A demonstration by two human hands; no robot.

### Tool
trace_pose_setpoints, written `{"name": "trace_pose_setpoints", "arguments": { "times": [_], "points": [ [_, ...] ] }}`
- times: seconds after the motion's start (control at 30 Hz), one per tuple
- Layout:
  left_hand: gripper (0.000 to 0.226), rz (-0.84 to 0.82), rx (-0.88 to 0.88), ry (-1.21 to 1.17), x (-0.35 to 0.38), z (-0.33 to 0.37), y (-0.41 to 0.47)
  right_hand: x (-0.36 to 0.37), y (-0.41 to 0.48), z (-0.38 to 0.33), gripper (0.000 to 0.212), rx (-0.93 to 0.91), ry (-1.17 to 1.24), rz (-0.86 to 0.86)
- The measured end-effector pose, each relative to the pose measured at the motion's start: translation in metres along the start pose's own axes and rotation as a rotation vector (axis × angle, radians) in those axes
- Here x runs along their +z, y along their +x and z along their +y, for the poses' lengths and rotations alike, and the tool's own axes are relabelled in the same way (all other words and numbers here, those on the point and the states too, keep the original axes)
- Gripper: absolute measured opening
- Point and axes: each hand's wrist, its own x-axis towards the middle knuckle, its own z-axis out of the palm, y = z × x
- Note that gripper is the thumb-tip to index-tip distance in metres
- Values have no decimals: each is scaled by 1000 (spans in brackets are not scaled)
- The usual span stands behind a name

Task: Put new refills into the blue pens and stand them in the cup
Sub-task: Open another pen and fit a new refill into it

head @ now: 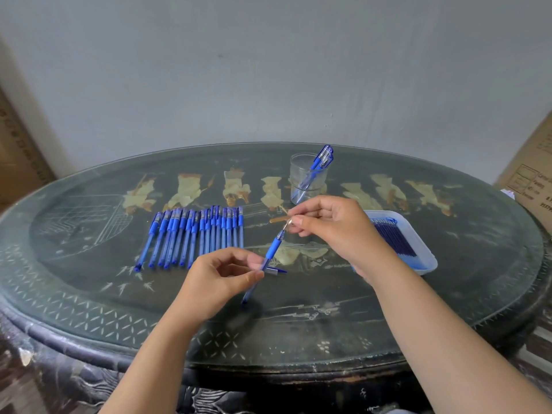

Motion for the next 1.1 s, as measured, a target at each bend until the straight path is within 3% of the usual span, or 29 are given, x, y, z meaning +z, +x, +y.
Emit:
{"name": "trace_pose_setpoints", "arguments": {
  "times": [0.47, 0.6, 0.77, 0.87, 0.97, 1.1],
  "points": [
    [18, -10, 23, 44, 1, -2, 1, 10, -1, 9, 4, 19, -96, -93],
    [17, 2, 17, 17, 3, -2, 1, 18, -3, 18, 23, 35, -87, -16],
    [18, 6, 6, 4, 3, -3, 3, 19, -7, 28, 16, 21, 85, -75],
    [19, -2, 2, 12, 4, -4, 3, 23, -7, 33, 10, 15, 111, -7],
    [19, 0, 6, 8, 5, -4, 4, 27, -6, 37, 18, 36, 102, 64],
    [19, 1, 4, -5, 6, -4, 5, 24, -10, 38, 19, 19, 209, 5]
  ]
}}
